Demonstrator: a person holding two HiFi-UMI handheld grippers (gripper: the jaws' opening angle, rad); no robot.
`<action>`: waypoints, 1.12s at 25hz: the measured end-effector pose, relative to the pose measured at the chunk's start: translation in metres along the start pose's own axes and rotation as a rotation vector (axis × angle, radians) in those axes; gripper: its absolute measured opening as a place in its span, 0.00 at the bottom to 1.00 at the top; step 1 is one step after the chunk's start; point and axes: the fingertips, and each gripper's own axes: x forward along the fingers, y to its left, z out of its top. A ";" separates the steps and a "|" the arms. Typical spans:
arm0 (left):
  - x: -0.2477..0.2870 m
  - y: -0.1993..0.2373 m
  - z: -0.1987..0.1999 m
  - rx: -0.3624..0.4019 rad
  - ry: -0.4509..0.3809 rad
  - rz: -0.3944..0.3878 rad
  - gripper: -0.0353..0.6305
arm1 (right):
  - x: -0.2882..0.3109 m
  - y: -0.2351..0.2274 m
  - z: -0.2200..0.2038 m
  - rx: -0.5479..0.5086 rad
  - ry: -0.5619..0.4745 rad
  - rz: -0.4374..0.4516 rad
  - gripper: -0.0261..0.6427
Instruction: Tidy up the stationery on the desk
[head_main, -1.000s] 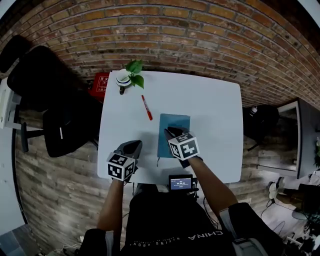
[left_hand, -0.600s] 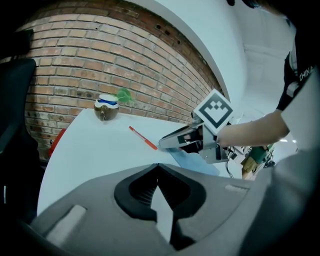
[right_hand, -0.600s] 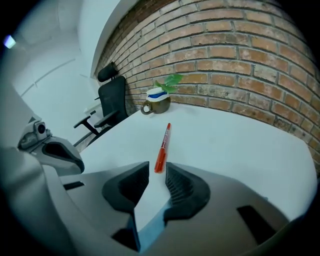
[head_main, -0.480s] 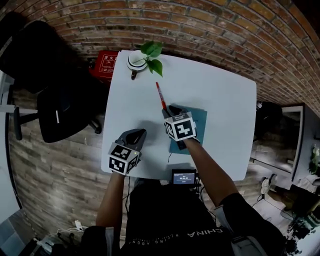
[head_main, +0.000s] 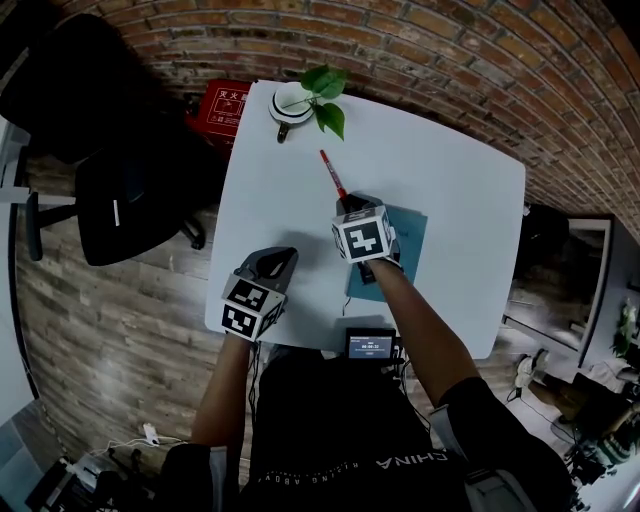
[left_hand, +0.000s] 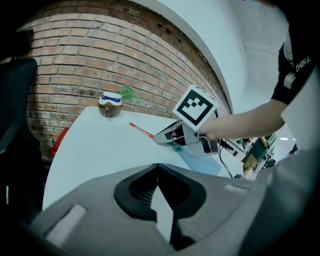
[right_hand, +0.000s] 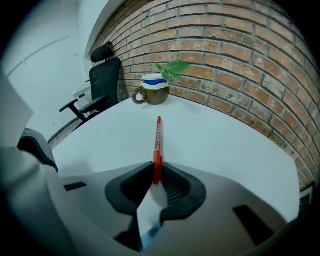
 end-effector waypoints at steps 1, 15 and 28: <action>-0.001 0.000 -0.001 -0.001 0.001 0.002 0.07 | 0.000 0.000 0.000 0.005 0.002 0.002 0.14; -0.003 -0.023 0.008 0.025 -0.012 0.007 0.07 | -0.063 -0.006 -0.009 0.158 -0.094 0.090 0.14; 0.016 -0.101 0.019 0.083 -0.010 -0.050 0.07 | -0.164 -0.047 -0.086 0.296 -0.187 0.094 0.14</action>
